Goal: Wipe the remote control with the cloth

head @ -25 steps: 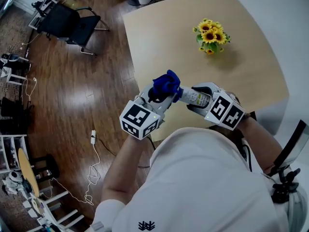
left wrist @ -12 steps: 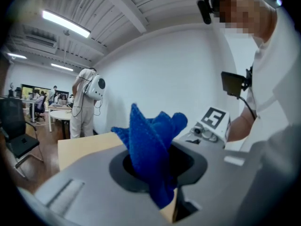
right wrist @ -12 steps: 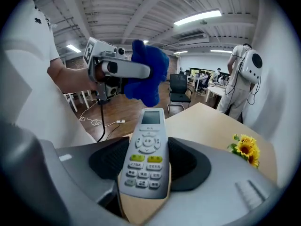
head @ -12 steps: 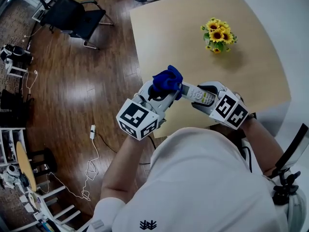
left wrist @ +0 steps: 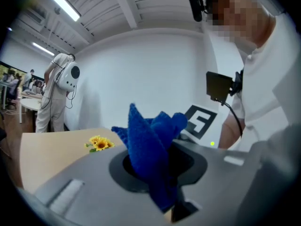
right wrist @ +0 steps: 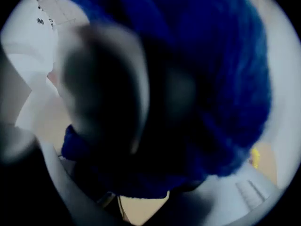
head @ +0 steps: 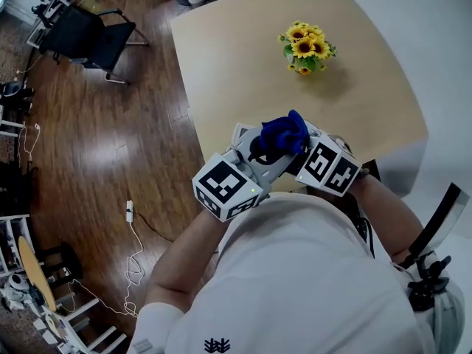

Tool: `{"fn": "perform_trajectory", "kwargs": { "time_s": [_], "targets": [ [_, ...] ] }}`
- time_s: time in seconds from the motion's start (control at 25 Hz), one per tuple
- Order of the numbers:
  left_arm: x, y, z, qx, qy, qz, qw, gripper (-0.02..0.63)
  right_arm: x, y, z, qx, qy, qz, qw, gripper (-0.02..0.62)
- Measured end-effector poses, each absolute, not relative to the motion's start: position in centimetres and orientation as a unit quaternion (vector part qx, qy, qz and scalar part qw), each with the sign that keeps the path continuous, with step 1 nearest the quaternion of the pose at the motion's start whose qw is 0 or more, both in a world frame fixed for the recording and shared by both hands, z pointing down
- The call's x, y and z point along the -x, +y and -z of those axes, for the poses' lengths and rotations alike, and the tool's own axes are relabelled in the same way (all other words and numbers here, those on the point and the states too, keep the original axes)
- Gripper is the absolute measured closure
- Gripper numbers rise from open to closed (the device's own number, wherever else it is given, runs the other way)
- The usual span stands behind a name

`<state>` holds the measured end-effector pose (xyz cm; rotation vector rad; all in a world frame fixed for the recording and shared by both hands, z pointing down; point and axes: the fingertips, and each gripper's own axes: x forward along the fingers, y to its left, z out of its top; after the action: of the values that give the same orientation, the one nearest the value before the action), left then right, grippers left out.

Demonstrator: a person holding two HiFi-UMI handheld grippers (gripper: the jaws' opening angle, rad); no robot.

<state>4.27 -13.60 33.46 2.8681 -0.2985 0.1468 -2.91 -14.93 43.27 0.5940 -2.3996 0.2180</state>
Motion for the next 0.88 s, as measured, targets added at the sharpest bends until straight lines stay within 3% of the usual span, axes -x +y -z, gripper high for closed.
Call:
{"fn": "perform_trajectory", "kwargs": {
  "time_s": [0.36,0.88],
  "targets": [
    [-2.2,-15.3,-36.0,-0.981,-0.136,-0.090,0.102,0.497,0.8,-14.3,-43.8,-0.240,-0.909,-0.089,0.328,0.336],
    [6.4,-21.5,-36.3,-0.956,-0.259,-0.093,0.098,0.498,-0.6,-14.4,-43.9,-0.254,-0.905,-0.089,0.330,0.336]
  ]
}}
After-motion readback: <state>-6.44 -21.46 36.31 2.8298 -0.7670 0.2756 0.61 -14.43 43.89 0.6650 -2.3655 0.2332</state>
